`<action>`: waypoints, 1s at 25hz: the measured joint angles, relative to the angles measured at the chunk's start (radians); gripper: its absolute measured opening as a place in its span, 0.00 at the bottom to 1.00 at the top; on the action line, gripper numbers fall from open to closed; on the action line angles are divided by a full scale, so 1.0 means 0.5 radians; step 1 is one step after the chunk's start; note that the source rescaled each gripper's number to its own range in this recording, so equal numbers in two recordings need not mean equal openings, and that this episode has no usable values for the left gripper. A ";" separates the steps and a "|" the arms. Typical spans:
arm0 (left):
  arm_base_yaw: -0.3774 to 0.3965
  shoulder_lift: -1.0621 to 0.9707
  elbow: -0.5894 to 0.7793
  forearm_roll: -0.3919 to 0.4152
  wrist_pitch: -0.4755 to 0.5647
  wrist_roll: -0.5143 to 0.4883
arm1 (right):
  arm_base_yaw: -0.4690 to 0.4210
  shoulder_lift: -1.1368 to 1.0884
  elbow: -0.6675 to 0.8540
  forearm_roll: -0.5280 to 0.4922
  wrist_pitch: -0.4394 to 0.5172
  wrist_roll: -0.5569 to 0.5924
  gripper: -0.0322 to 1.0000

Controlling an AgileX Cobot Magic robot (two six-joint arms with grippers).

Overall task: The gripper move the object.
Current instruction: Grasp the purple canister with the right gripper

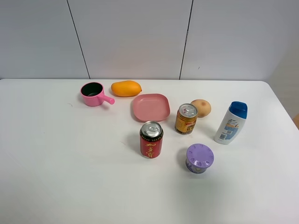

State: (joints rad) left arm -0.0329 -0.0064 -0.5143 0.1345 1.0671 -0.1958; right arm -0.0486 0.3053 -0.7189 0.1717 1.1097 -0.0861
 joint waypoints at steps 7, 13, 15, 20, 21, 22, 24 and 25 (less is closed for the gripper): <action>0.000 0.000 0.000 0.000 0.000 0.000 | 0.000 0.694 -0.328 0.096 -0.002 -0.163 0.39; 0.000 0.000 0.000 0.000 0.000 0.000 | 0.000 1.205 -0.468 0.245 0.006 -0.340 0.58; 0.000 0.000 0.000 0.000 0.000 0.000 | 0.035 1.341 -0.497 0.272 0.056 -0.394 0.70; 0.000 0.000 0.000 0.000 0.000 0.000 | 0.281 1.632 -0.571 0.239 0.097 -0.414 0.77; 0.000 0.000 0.000 0.000 0.000 0.000 | 0.355 1.689 -0.586 0.207 0.081 -0.404 0.76; 0.000 0.000 0.000 0.000 0.000 0.000 | 0.433 1.735 -0.592 0.166 0.054 -0.376 0.76; 0.000 0.000 0.000 0.000 0.000 0.000 | 0.573 1.822 -0.597 0.044 -0.013 -0.304 0.76; 0.000 0.000 0.000 0.000 0.000 0.000 | 0.629 1.862 -0.597 -0.015 -0.033 -0.266 0.76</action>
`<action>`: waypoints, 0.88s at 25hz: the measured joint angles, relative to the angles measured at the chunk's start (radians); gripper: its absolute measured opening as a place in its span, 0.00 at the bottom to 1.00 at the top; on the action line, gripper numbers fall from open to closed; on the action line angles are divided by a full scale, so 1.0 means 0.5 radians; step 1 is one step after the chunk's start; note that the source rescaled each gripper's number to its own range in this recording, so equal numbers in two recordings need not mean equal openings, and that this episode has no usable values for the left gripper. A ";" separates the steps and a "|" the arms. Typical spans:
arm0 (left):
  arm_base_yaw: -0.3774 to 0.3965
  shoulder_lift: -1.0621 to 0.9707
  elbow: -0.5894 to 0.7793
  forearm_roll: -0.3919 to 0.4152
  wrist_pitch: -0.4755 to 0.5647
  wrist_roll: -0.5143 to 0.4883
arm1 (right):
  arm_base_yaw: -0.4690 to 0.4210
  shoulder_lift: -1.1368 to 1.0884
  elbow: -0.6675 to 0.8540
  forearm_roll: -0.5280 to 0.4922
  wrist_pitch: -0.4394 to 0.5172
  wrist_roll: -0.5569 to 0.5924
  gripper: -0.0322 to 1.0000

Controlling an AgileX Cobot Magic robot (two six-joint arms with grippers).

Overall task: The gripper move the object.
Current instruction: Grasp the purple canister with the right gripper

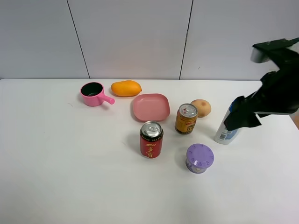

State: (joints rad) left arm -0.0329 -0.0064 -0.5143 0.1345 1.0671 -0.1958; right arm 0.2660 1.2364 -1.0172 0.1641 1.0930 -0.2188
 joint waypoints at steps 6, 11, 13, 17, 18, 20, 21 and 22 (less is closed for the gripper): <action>0.000 0.000 0.000 0.000 0.000 0.000 | 0.203 0.223 0.000 -0.155 -0.171 0.164 0.76; 0.000 0.000 0.000 0.000 0.000 0.000 | 0.208 0.392 0.000 -0.135 -0.222 0.169 0.76; 0.000 0.000 0.000 0.000 0.000 0.000 | 0.208 0.468 0.000 -0.135 -0.251 0.169 0.76; 0.000 0.000 0.000 0.000 0.000 0.000 | 0.237 0.606 0.000 -0.135 -0.358 0.169 0.76; 0.000 0.000 0.000 0.000 0.000 0.000 | 0.257 0.642 0.000 -0.135 -0.379 0.167 0.76; 0.000 0.000 0.000 0.000 0.000 0.000 | 0.305 0.713 0.000 -0.135 -0.415 0.159 0.76; 0.000 0.000 0.000 0.000 0.000 0.000 | 0.336 0.754 -0.002 -0.135 -0.420 0.146 0.76; 0.000 0.000 0.000 0.000 0.000 0.000 | 0.364 0.789 -0.002 -0.135 -0.427 0.146 0.76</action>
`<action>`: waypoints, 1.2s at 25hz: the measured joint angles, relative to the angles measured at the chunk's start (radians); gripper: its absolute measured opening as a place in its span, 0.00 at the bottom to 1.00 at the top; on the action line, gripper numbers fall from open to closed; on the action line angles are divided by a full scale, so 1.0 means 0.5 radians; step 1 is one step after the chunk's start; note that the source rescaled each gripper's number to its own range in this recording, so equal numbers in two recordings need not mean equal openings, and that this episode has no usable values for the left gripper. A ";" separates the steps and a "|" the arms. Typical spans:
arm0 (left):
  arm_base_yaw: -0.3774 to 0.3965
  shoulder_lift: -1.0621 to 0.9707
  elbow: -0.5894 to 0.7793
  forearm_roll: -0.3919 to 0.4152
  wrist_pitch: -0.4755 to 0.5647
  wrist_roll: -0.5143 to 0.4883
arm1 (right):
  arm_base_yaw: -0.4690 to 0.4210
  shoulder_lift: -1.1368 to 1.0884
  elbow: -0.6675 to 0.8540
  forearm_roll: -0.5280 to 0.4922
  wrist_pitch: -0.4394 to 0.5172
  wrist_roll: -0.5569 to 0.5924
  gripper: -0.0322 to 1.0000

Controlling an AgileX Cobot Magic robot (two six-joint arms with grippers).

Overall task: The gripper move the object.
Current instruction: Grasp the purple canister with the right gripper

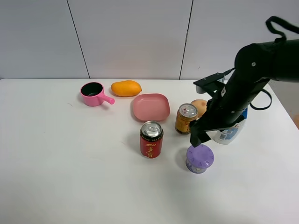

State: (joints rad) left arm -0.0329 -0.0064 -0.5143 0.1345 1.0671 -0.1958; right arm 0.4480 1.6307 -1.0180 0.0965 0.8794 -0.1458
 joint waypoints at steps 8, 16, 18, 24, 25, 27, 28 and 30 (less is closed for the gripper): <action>0.000 0.000 0.000 -0.002 0.000 0.000 | 0.145 0.199 0.000 -0.077 -0.081 0.027 0.76; 0.000 0.000 0.000 -0.002 0.002 0.000 | 0.146 0.210 0.000 -0.268 -0.026 0.197 0.76; 0.000 0.000 0.000 -0.002 0.002 0.000 | 0.146 0.210 0.000 -0.261 -0.026 0.203 0.76; 0.000 0.000 0.000 -0.002 0.002 0.000 | 0.146 0.230 0.000 -0.193 -0.027 0.196 0.76; 0.000 0.000 0.000 -0.002 0.002 0.000 | 0.146 0.246 0.000 -0.193 -0.027 0.196 0.76; 0.000 0.000 0.000 -0.002 0.002 0.000 | 0.146 0.282 0.000 -0.193 -0.027 0.196 0.76; 0.000 0.000 0.000 -0.002 0.002 0.000 | 0.146 0.307 0.000 -0.193 -0.027 0.196 0.76; 0.000 0.000 0.000 -0.002 0.002 0.000 | 0.146 0.344 0.000 -0.193 -0.031 0.196 0.76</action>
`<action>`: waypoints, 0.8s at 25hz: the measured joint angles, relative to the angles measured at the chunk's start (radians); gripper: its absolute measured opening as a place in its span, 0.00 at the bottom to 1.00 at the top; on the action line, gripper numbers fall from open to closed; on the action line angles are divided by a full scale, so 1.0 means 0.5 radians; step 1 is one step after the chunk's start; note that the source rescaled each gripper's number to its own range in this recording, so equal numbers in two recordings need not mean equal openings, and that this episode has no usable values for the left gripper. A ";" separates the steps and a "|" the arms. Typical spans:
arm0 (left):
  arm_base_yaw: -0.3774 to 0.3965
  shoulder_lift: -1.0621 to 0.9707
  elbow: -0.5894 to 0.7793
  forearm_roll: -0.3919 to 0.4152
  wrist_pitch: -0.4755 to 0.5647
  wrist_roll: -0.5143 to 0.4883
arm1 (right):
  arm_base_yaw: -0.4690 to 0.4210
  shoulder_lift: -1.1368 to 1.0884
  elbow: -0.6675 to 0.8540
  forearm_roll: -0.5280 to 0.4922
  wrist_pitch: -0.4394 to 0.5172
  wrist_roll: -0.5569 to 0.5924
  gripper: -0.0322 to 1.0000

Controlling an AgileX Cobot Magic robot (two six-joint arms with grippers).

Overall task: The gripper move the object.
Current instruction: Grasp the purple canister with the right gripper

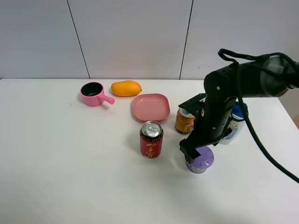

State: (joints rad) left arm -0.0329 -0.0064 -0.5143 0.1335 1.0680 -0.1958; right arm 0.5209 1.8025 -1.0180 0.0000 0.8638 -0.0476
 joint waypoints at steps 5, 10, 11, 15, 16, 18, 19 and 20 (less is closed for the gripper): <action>0.000 0.000 0.000 0.000 0.000 0.000 | 0.000 0.079 0.000 0.000 -0.035 -0.003 0.76; 0.000 0.000 0.000 0.000 0.000 0.000 | 0.000 0.132 0.000 0.000 -0.053 -0.007 0.76; 0.000 0.000 0.000 0.000 0.000 0.000 | 0.000 0.146 0.000 0.000 -0.053 -0.007 0.76; 0.000 0.000 0.000 0.000 0.000 0.000 | 0.000 0.173 0.000 0.000 -0.049 -0.009 0.61; 0.000 0.000 0.000 0.000 0.000 0.000 | 0.000 0.175 0.000 0.000 -0.049 -0.010 0.33; 0.000 0.000 0.000 0.000 0.000 0.000 | 0.000 0.175 0.000 0.000 -0.045 -0.019 0.04; 0.000 0.000 0.000 0.000 0.000 0.000 | 0.000 0.175 0.000 0.000 -0.043 -0.021 0.03; 0.000 0.000 0.000 0.000 0.000 0.000 | 0.000 0.175 0.000 0.000 -0.040 -0.023 0.03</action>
State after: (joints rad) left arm -0.0329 -0.0064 -0.5143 0.1335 1.0680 -0.1958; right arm 0.5209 1.8899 -1.0180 0.0000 0.8439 -0.0591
